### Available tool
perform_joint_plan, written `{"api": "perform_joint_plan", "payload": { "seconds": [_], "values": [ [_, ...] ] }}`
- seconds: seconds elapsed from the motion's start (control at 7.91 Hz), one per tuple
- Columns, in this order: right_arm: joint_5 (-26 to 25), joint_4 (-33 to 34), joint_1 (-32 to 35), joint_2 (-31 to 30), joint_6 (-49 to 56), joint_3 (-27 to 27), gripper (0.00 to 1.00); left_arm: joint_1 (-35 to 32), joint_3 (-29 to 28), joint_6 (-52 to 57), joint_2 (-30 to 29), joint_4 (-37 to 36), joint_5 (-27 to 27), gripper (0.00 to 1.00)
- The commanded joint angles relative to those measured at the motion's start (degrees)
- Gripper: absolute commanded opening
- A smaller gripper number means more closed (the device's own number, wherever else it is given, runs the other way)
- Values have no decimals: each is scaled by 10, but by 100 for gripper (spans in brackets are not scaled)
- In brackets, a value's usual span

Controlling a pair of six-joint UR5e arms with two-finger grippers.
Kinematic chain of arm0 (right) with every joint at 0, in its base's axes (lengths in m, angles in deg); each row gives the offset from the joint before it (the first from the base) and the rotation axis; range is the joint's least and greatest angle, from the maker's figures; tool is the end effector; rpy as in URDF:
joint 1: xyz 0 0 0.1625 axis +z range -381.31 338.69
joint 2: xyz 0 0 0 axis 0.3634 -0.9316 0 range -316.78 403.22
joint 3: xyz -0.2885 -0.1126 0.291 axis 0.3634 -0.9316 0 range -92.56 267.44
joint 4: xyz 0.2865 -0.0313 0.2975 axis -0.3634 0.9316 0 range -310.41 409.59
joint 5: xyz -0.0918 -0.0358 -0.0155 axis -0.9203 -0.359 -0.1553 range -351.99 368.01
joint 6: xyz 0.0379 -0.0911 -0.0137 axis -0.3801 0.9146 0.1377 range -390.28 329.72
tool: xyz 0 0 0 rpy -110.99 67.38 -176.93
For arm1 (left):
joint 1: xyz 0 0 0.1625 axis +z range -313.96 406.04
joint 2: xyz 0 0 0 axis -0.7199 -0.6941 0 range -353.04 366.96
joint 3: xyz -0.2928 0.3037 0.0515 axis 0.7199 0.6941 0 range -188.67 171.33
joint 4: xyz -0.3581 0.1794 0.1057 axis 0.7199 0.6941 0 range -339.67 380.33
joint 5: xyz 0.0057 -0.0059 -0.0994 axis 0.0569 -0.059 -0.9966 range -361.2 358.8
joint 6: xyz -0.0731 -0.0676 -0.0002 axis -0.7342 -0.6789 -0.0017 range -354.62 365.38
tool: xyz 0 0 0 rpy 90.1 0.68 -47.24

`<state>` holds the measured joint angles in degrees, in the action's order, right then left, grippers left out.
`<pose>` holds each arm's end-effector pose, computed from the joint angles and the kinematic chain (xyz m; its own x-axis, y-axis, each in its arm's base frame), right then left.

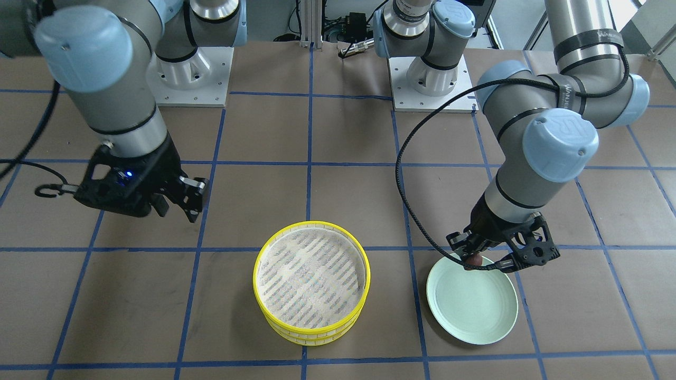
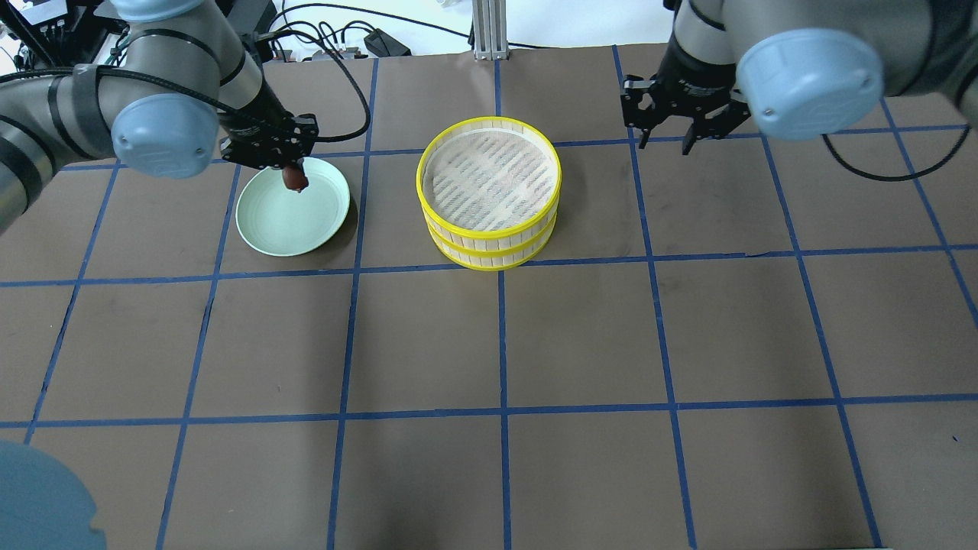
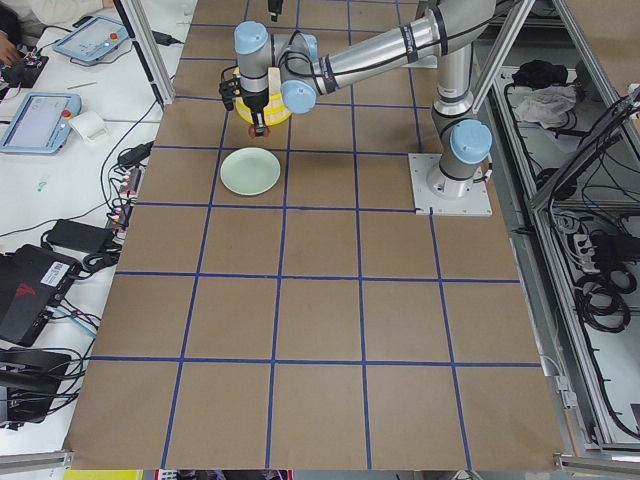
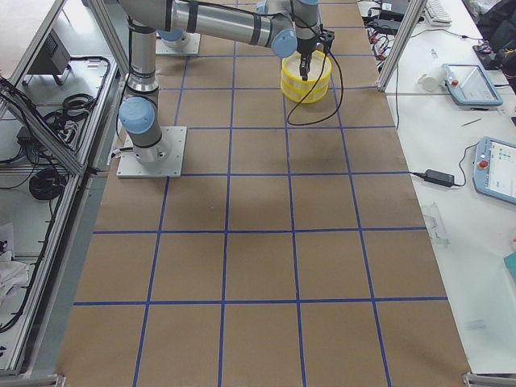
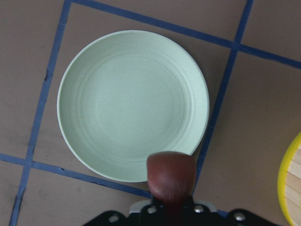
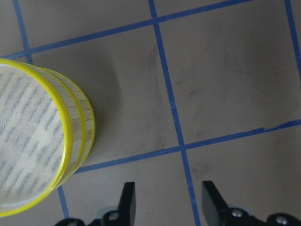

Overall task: Place buns in different layers of steamer
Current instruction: 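Carry the dark red bun over the top steamer tier with the left gripper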

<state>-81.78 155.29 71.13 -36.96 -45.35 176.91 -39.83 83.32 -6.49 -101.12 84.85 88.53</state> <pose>0.1578 -0.5635 0.4300 -0.9757 0.2167 -0.0324 0.2189 0.9699 -0.1066 -0.0896 -0.6170 0.3422 -0.9614 -0.2742 0.0240 -0.2753 0.9570 -0.0913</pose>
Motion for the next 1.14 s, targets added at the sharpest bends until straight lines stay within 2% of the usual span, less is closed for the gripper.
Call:
{"api": "perform_joint_plan", "payload": {
  "seconds": [0.0, 0.25, 0.38, 0.51, 0.63, 0.76, 0.89, 1.01],
  "values": [
    [-8, -153, -30, -95, 83, -30, 59, -77, -17, -50, -1, -73, -63, 0],
    [-9, -153, -31, -91, 101, -31, 63, -102, -20, -47, -8, -96, -126, 0],
    [-9, -153, -31, -89, 102, -29, 70, -114, -19, -44, -31, -141, -188, 0],
    [-9, -152, -31, -89, 102, -28, 79, -133, -20, -44, -52, -171, -225, 0],
    [-6, -152, -31, -89, 102, -28, 90, -146, -19, -47, -63, -179, -227, 0],
    [-7, -152, -31, -89, 102, -28, 100, -148, -16, -49, -78, -180, -228, 11],
    [-6, -153, -31, -89, 102, -27, 100, -150, -15, -49, -99, -208, -239, 16],
    [-7, -152, -31, -89, 102, -28, 100, -150, -12, -51, -104, -208, -240, 44]
  ]
}}
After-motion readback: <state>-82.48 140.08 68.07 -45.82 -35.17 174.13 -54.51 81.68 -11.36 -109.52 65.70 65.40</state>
